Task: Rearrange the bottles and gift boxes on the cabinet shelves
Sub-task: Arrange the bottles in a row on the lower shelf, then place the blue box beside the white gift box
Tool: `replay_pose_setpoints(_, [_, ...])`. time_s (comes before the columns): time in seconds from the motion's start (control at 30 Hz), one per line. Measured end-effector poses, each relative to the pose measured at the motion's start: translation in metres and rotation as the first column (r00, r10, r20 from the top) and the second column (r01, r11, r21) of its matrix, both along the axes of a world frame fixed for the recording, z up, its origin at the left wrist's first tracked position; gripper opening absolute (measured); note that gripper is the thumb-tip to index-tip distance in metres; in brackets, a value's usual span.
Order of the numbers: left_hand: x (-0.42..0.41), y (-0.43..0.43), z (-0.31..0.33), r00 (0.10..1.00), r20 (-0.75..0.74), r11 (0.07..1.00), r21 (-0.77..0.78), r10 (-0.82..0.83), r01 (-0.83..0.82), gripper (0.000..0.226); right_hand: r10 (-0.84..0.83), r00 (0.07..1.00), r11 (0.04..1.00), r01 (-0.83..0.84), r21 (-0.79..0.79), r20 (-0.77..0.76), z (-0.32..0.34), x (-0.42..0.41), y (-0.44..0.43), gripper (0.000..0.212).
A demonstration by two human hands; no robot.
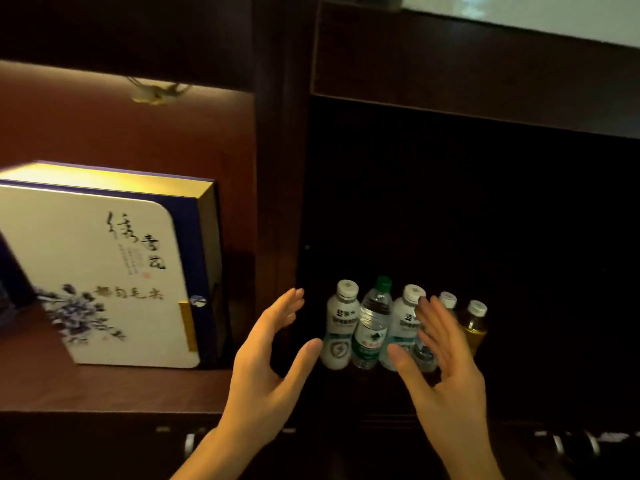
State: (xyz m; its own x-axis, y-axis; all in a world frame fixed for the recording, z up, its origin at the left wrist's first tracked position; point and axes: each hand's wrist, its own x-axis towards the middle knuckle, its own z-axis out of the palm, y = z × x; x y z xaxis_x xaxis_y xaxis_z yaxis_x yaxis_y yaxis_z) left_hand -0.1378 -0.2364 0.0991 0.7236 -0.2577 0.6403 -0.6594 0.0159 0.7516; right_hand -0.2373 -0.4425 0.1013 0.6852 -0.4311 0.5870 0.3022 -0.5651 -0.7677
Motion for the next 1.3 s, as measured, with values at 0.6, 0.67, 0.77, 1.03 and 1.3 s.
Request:
replay_pose_setpoints(0.6, [-0.02, 0.234, 0.036, 0.793, 0.005, 0.787, -0.126, 0.609, -0.604, 0.047, 0.481, 0.858, 0.876, -0.48, -0.049, 0.179, 0.043, 0.069, 0.203, 0.075])
replay_pose_setpoints(0.67, [-0.021, 0.252, 0.033, 0.758, -0.024, 0.75, -0.126, 0.652, -0.649, 0.045, 0.501, 0.851, 0.865, -0.5, -0.046, 0.16, 0.04, 0.076, 0.22, 0.074])
replay_pose_setpoints(0.77, [-0.02, 0.276, 0.026, 0.714, -0.046, 0.705, -0.119, 0.699, -0.699, 0.042, 0.522, 0.846, 0.852, -0.523, -0.018, 0.107, 0.038, 0.084, 0.245, 0.073])
replay_pose_setpoints(1.03, [-0.005, 0.339, 0.005, 0.622, -0.111, 0.618, -0.077, 0.775, -0.783, 0.039, 0.586, 0.81, 0.81, -0.586, -0.01, 0.006, 0.031, 0.117, 0.313, 0.067])
replay_pose_setpoints(1.3, [0.035, 0.412, -0.017, 0.517, -0.228, 0.516, -0.069, 0.825, -0.854, 0.035, 0.676, 0.726, 0.736, -0.675, 0.058, -0.126, 0.006, 0.189, 0.393, 0.067])
